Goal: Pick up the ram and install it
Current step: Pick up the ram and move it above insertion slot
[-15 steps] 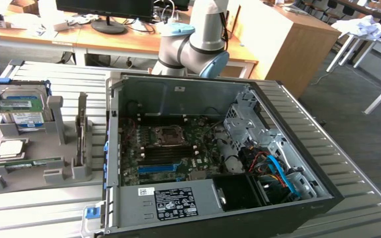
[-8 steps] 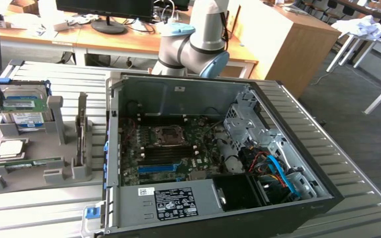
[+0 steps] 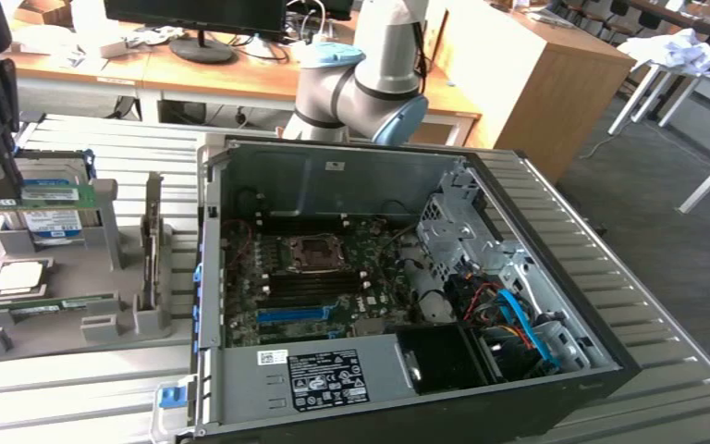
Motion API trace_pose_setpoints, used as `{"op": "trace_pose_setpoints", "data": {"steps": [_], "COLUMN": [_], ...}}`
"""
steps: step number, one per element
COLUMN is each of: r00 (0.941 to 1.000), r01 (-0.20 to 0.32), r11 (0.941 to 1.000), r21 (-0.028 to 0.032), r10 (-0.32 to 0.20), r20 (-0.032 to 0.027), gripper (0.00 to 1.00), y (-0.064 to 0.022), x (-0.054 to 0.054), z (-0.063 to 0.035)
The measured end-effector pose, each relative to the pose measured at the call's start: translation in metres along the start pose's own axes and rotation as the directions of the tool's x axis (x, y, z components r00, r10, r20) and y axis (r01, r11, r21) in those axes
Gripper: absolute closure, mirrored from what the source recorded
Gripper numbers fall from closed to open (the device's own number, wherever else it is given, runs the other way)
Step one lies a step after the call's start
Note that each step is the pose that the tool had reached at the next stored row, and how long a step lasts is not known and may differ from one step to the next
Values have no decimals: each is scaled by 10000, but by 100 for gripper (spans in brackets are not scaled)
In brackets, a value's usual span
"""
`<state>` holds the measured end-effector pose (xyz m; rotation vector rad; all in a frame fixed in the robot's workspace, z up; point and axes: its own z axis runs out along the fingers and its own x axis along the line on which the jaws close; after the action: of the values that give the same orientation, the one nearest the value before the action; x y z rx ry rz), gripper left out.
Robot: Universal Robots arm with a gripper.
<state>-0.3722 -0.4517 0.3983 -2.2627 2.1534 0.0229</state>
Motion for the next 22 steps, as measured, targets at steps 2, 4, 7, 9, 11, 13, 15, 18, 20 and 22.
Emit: {"op": "trace_pose_setpoints", "data": {"steps": [2, 4, 7, 9, 11, 13, 15, 18, 20, 22], "r00": [10000, 10000, 10000, 10000, 10000, 10000, 10000, 10000, 10000, 10000], "r01": [0, 0, 0, 0, -1, 0, 0, 0, 0, 0], "r11": [10000, 10000, 10000, 10000, 10000, 10000, 10000, 10000, 10000, 10000], "r21": [-1, 0, 0, 0, 0, 0, -1, 0, 0, 0], "r10": [0, 0, 0, 0, 1, 0, 0, 0, 0, 0], "r20": [0, 1, 0, 0, 0, 0, 0, 0, 0, 0], "gripper": [88, 88, 88, 88, 88, 88, 88, 88, 88, 88], "y": [-21, -41, -66, -79, -90, -99, -109, -128, -141, -154], "x": [1, 2, 3, 4, 4, 5, 5, 6, 7, 8], "z": [-1, 0, 0, 0, 0, 0, 0, 0, 0, 0]}}
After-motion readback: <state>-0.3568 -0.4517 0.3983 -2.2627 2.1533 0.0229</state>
